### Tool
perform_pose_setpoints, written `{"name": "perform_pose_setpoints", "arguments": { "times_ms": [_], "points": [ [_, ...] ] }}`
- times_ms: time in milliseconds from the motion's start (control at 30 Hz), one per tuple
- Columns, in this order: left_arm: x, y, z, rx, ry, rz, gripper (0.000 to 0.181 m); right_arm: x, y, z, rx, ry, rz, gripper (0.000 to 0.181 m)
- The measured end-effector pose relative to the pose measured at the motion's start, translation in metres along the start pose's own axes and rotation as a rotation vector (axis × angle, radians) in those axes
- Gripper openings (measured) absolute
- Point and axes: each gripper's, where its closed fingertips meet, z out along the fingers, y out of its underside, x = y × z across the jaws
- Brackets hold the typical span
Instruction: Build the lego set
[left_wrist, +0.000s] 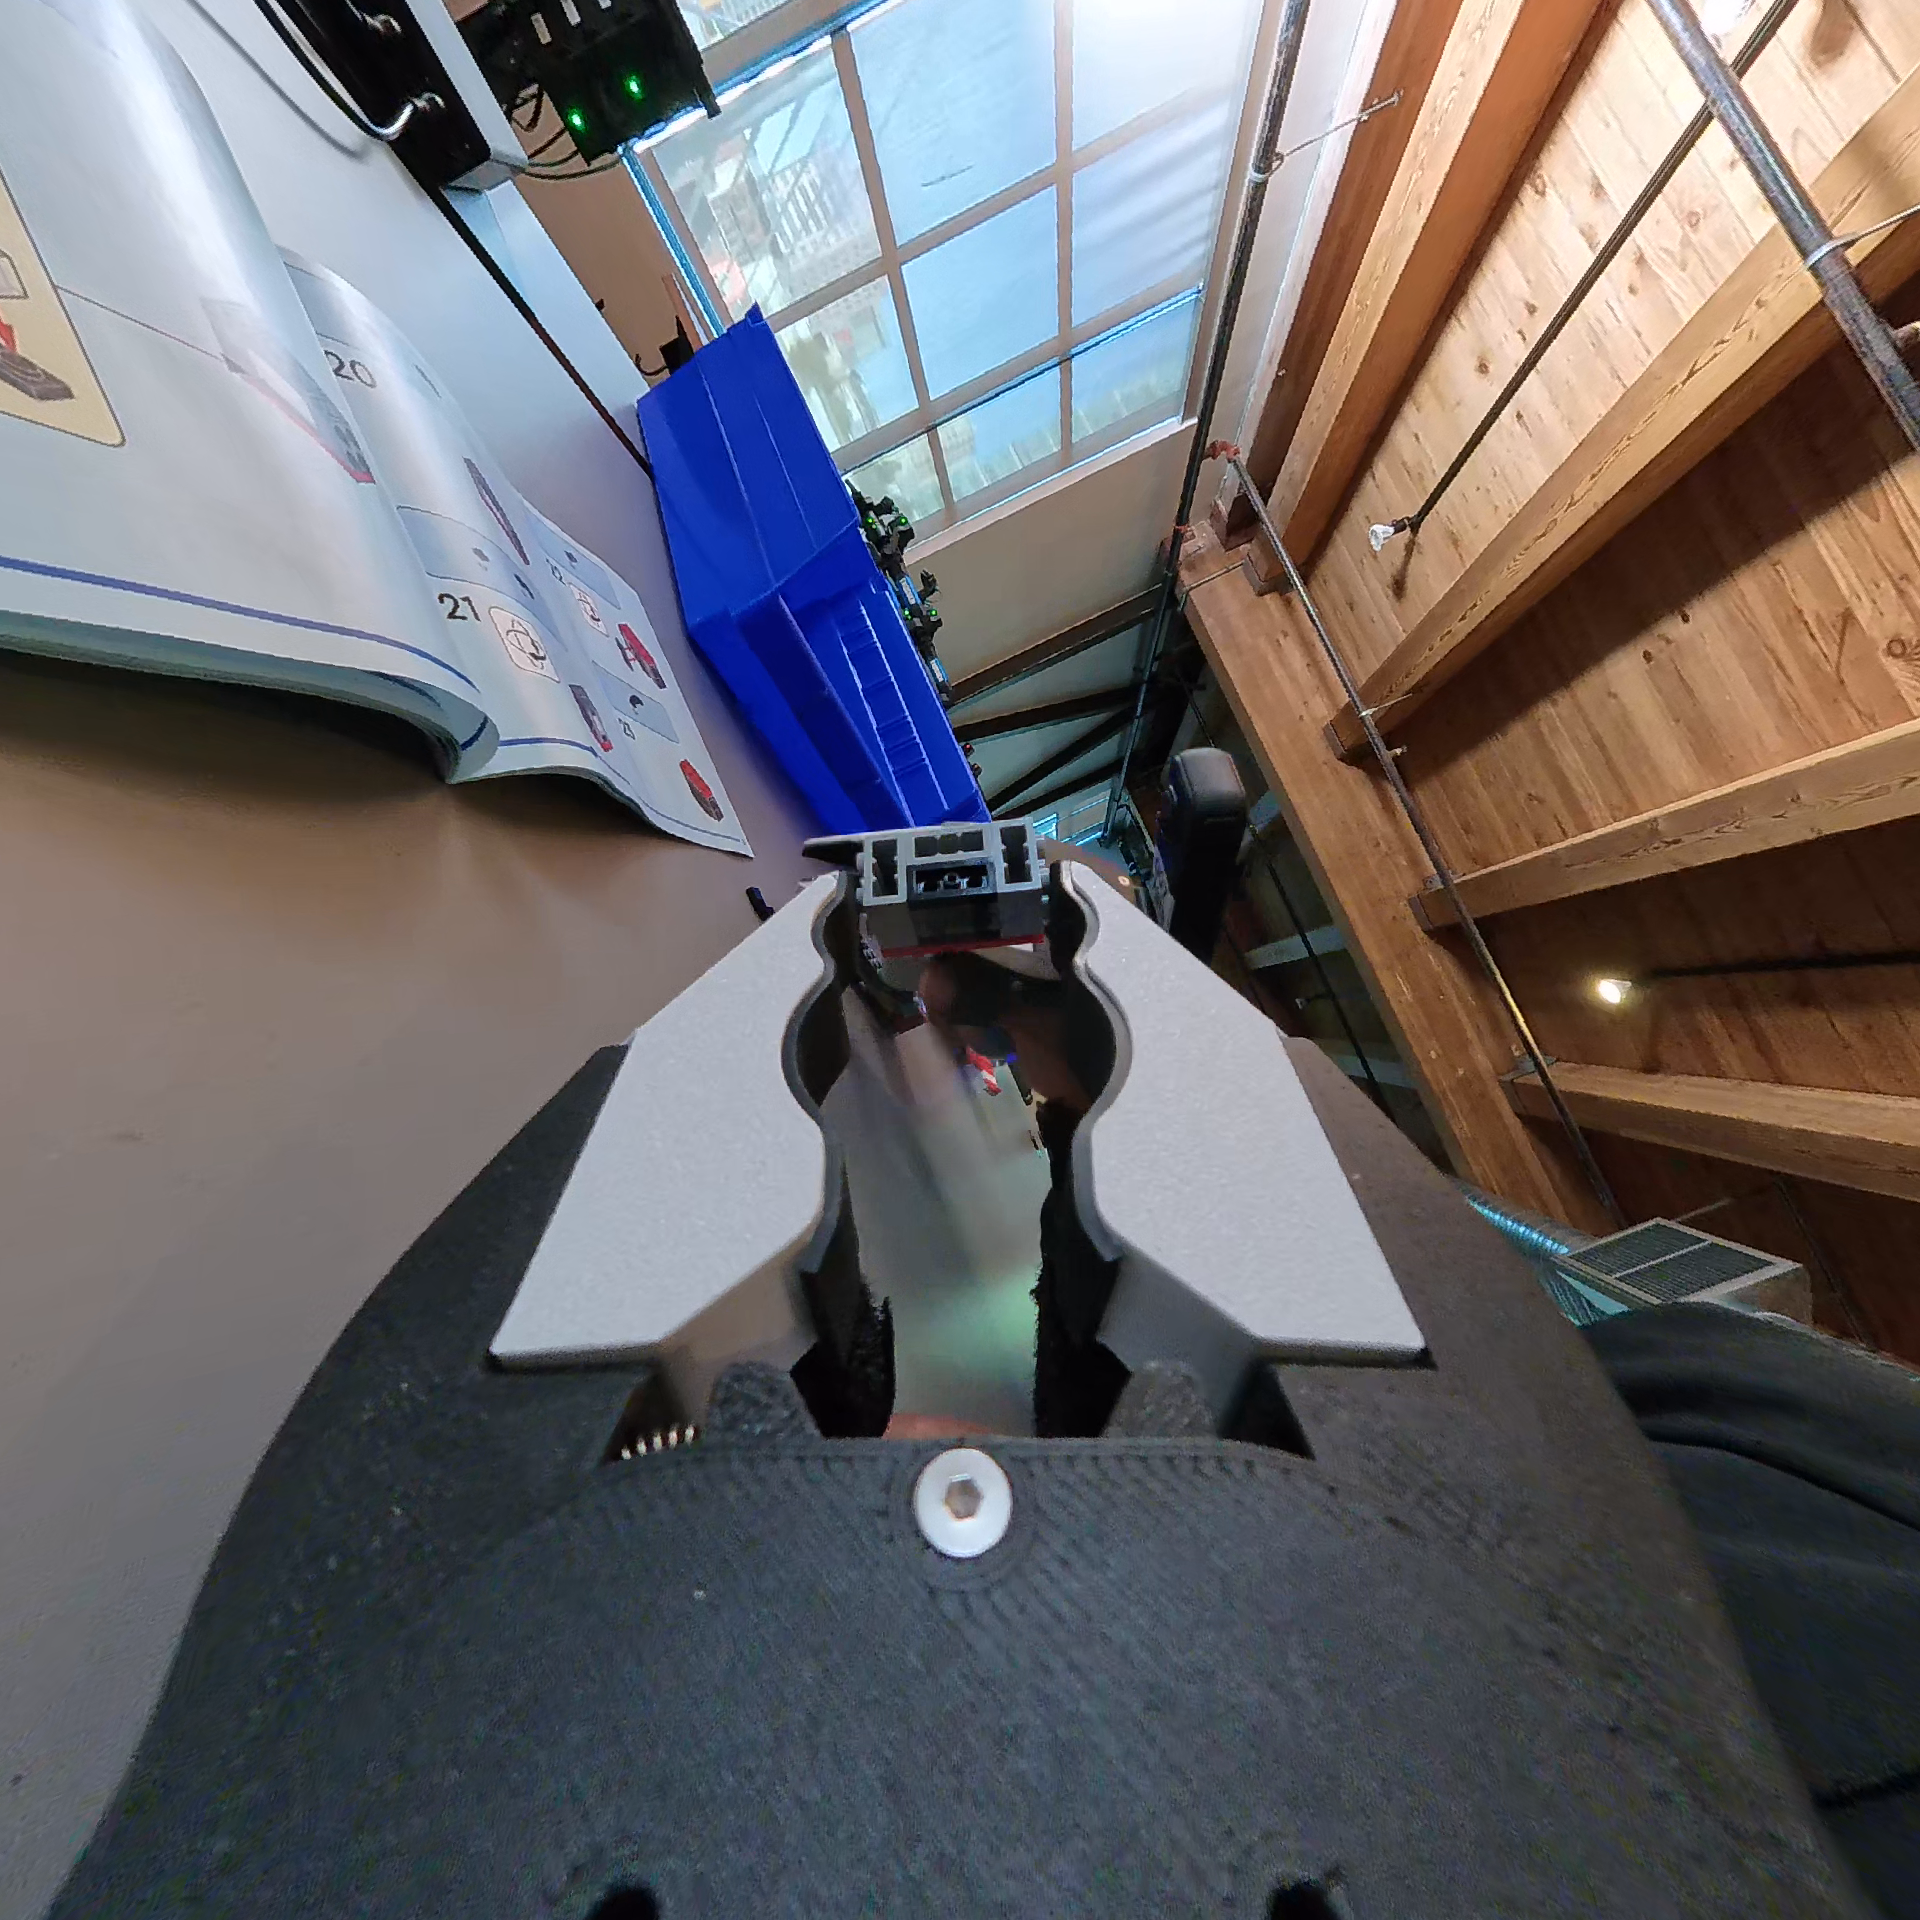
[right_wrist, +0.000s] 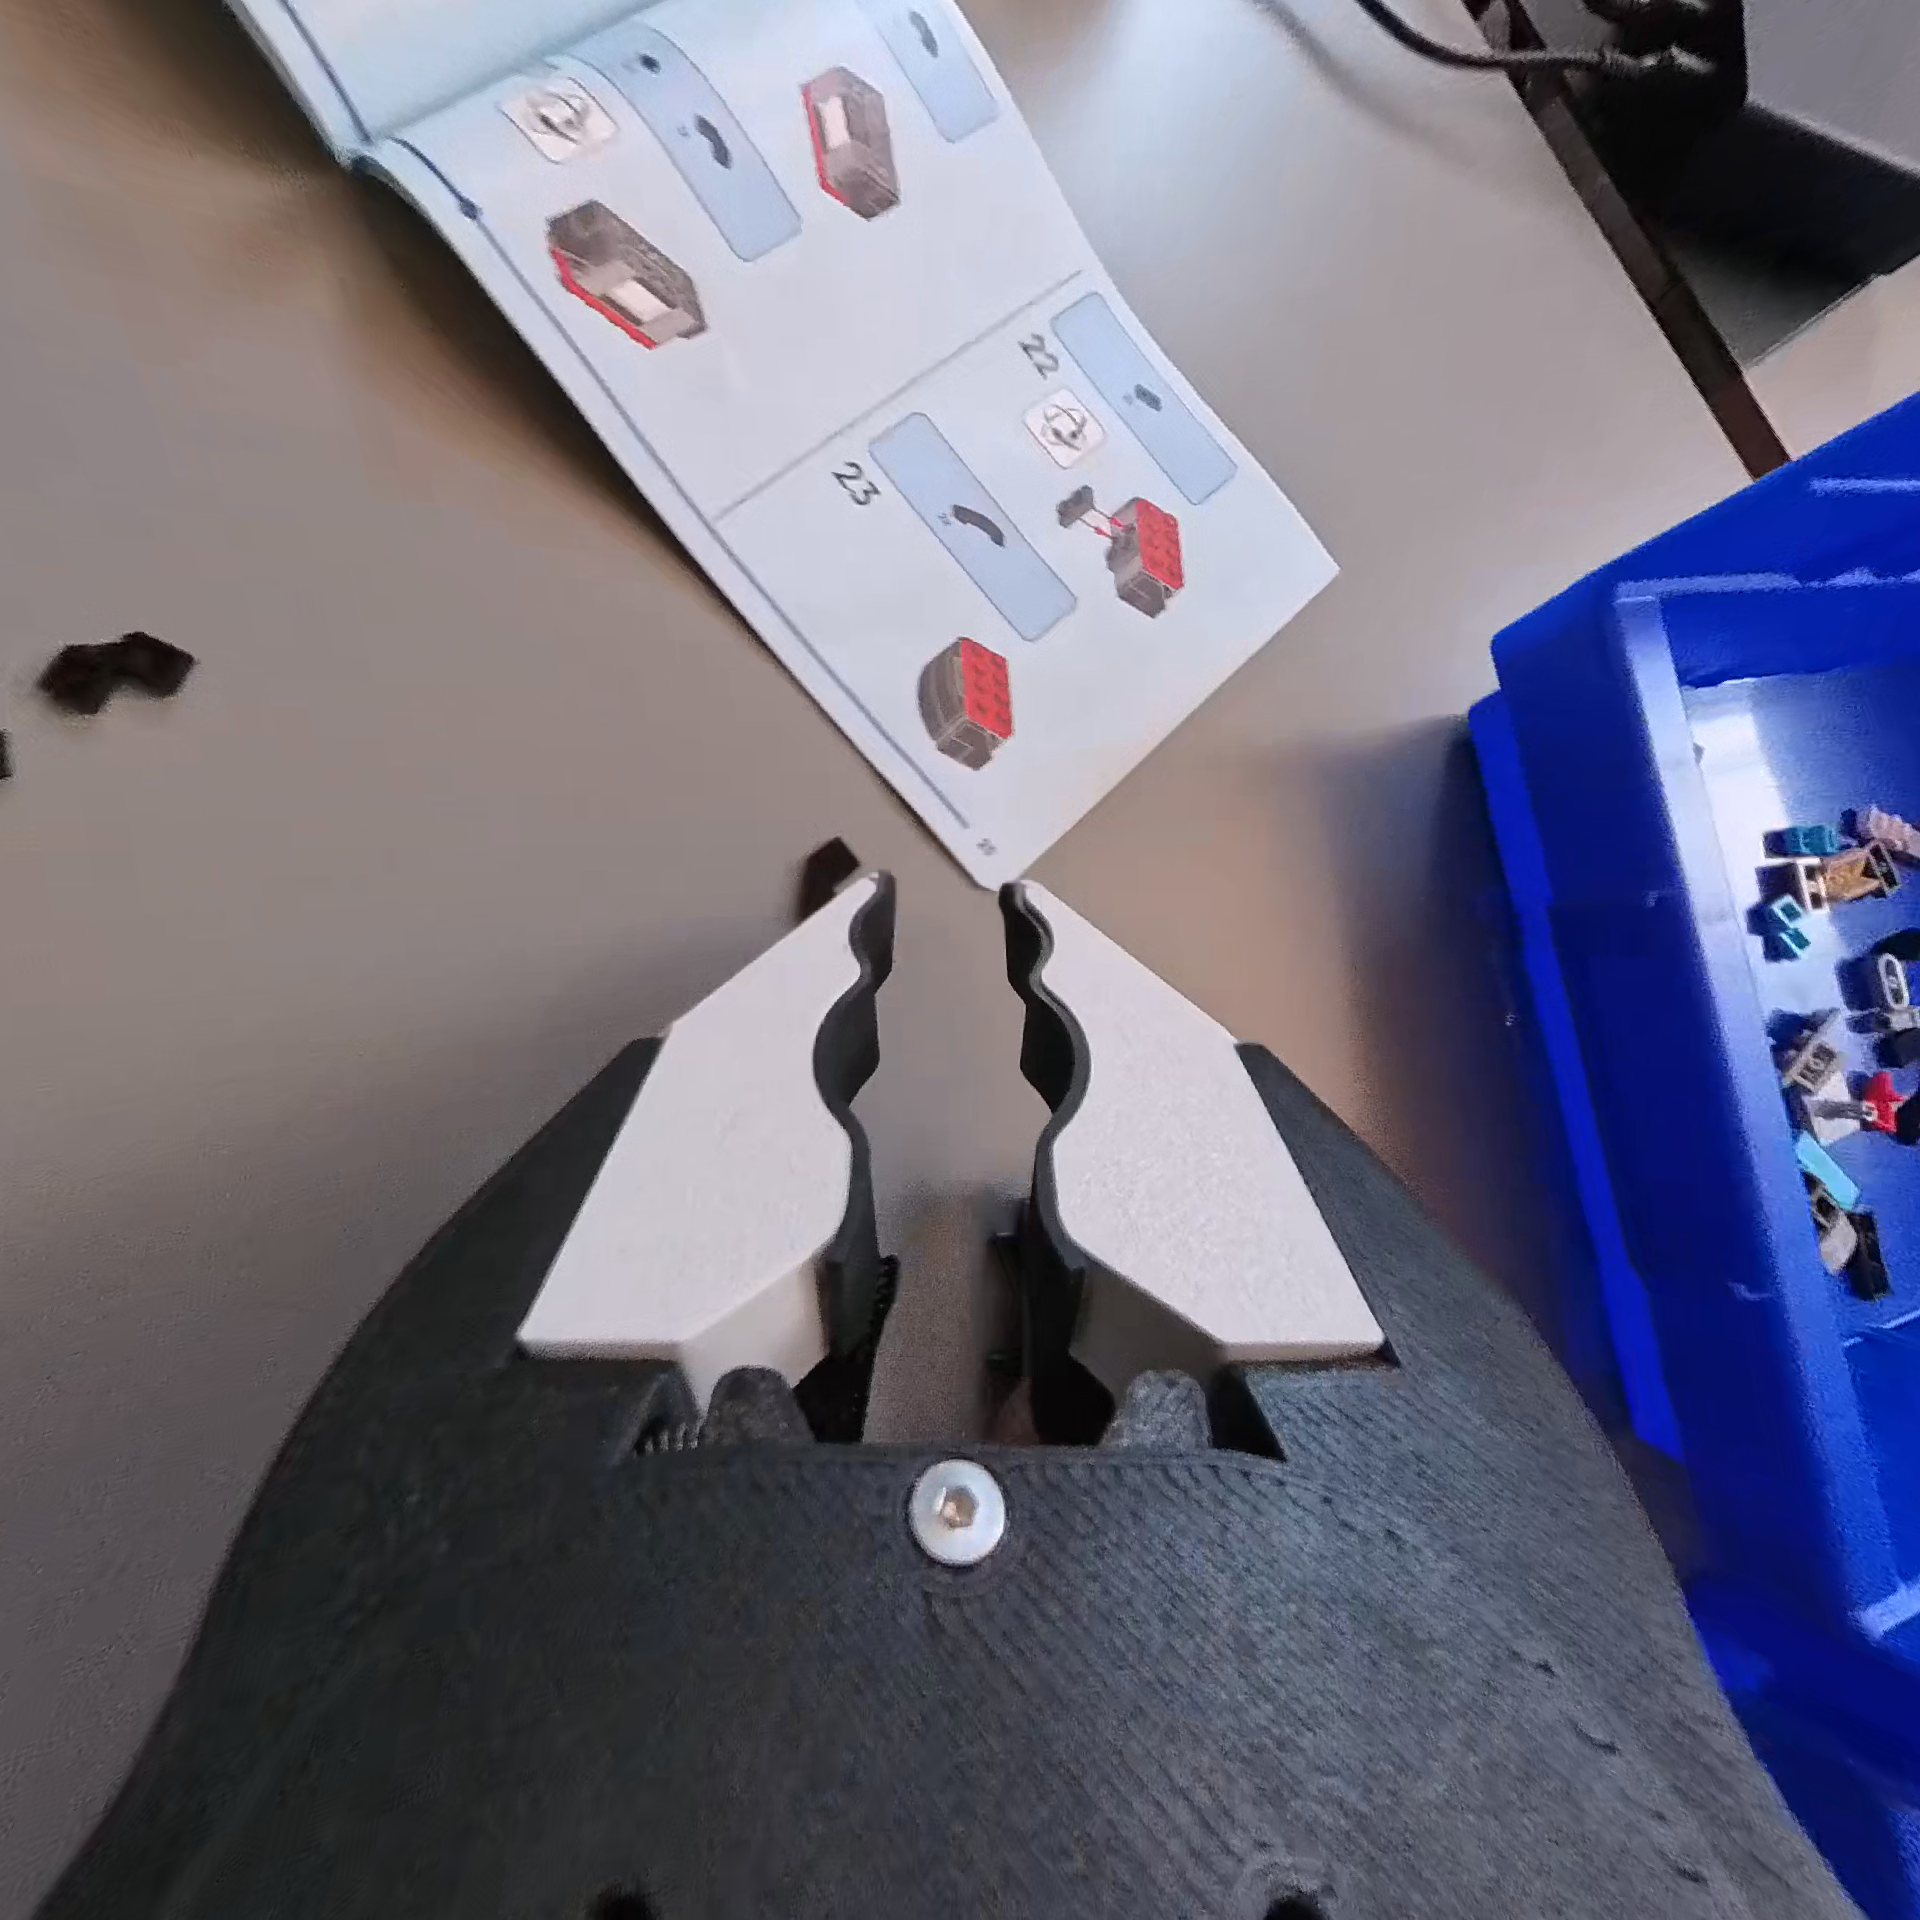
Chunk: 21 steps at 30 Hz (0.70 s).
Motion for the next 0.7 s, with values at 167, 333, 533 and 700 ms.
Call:
{"name": "perform_pose_setpoints", "arguments": {
  "times_ms": [167, 333, 533, 700],
  "points": [
    [0.0, -0.002, -0.002, 0.007, 0.0, 0.0, 0.037, 0.005, 0.012, 0.011, -0.085, 0.016, -0.051, 0.02],
    [0.0, -0.003, -0.003, 0.008, 0.002, 0.0, 0.037, -0.009, 0.01, 0.008, -0.08, -0.016, -0.064, 0.02],
    [0.0, -0.003, -0.003, 0.006, 0.004, 0.0, 0.037, -0.034, 0.0, 0.006, -0.037, -0.056, -0.076, 0.021],
    [0.0, -0.002, -0.002, 0.003, 0.003, 0.002, 0.037, -0.041, -0.011, 0.007, 0.004, -0.044, -0.087, 0.025]
  ]
}}
